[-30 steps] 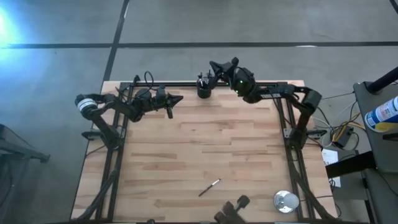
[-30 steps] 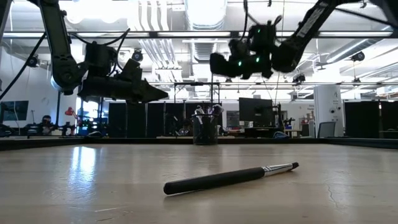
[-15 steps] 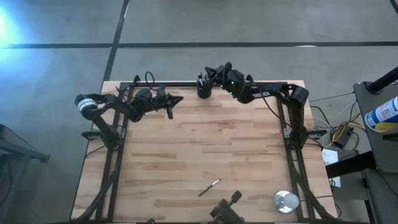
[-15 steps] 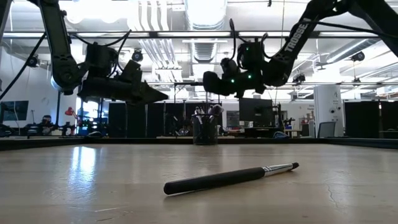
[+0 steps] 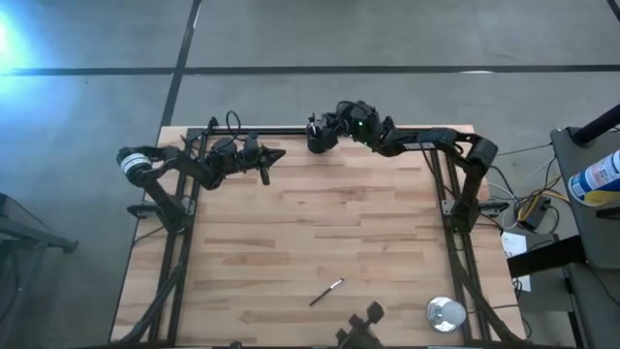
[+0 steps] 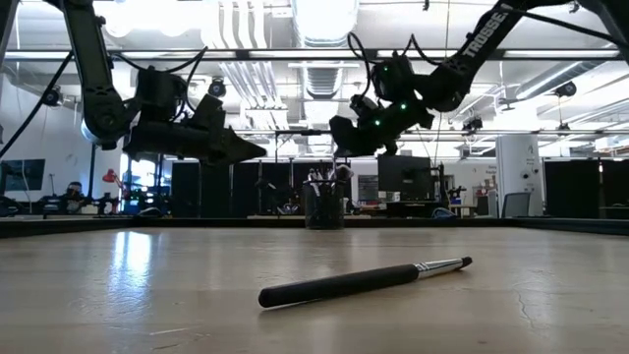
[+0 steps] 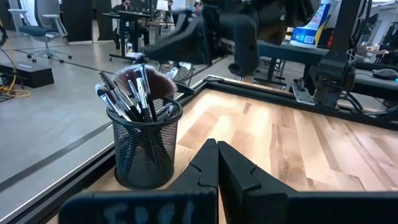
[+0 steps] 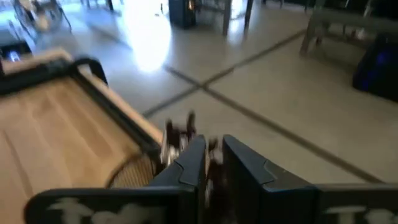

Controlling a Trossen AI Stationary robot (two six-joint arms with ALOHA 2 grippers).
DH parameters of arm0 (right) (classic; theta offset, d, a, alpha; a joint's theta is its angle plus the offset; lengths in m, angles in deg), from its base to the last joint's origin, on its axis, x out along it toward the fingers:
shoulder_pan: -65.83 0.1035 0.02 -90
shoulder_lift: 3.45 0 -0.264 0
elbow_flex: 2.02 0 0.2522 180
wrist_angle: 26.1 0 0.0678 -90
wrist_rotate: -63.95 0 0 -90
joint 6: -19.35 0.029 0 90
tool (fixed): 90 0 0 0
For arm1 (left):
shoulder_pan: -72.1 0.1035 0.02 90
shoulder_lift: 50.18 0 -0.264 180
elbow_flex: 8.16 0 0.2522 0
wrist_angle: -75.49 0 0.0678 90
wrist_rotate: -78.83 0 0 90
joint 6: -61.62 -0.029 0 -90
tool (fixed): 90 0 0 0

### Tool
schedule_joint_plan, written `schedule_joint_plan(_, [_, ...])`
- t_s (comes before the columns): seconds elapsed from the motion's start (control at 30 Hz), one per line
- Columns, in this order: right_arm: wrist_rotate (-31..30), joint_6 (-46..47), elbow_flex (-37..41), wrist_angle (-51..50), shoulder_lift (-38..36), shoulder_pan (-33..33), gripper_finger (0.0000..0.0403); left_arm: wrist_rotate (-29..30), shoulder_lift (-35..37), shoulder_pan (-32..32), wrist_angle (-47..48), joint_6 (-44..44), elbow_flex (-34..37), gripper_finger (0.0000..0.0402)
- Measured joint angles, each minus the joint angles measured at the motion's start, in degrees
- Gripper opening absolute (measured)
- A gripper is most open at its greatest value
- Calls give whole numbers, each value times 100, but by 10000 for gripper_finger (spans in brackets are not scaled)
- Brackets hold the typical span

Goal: Put items in baskets/containers
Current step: Put the black eyeshadow brush into the black pen holder

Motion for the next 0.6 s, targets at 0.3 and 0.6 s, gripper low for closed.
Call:
schedule_joint_plan(0.3, [-23,-157,-102,-1535,-747,67,87,-2,0,0,20,11,-11,0])
schedule_joint_plan(0.6, [-151,-549,0,-3897,-1881,1172,14,-280,0,-20,31,-162,26,0])
